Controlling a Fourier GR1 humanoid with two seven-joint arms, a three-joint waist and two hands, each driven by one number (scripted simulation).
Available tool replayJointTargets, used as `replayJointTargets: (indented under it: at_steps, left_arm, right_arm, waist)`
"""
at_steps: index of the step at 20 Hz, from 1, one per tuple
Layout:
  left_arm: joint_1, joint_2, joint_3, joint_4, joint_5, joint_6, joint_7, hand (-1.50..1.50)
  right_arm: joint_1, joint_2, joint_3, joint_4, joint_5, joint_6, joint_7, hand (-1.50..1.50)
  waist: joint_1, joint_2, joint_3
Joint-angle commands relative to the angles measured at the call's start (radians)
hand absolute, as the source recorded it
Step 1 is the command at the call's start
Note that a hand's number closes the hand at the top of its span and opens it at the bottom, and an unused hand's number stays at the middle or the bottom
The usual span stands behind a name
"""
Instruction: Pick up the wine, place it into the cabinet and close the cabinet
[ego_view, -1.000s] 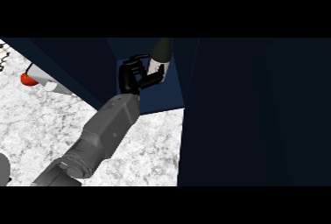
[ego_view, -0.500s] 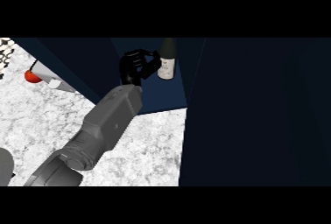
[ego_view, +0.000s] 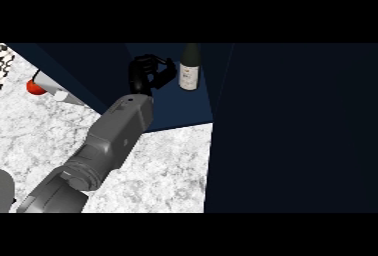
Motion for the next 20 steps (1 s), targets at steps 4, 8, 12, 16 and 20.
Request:
replayJointTargets:
  at_steps: [4,8,12,16,20]
  left_arm:
    - [0.012,0.029,-0.068,0.017,-0.073,0.121,0.003,1.5]
    - [0.038,0.046,-0.078,0.017,-0.084,0.187,0.021,1.5]
    - [0.072,0.073,-0.099,0.017,-0.108,0.17,0.047,1.5]
    - [0.096,0.088,-0.125,0.016,-0.136,0.125,0.05,-1.5]
    - [0.089,0.11,-0.12,0.016,-0.132,0.089,0.063,-1.5]
  right_arm:
    - [-0.004,-0.001,0.002,-0.012,-0.02,0.002,0.009,-1.5]
    - [-0.008,0.005,0.001,-0.022,-0.03,0.004,0.002,-1.5]
    - [-0.019,0.0,0.004,-0.014,-0.026,0.006,0.008,-1.5]
    - [0.012,0.006,0.001,-0.034,-0.031,0.022,-0.015,-1.5]
    - [0.013,0.011,0.016,-0.028,-0.015,0.021,-0.016,-1.5]
  waist:
    - [-0.003,0.006,-0.001]
    - [-0.018,0.014,-0.002]
    - [-0.009,0.014,-0.004]
    - [-0.012,0.015,-0.003]
    - [-0.01,0.018,-0.004]
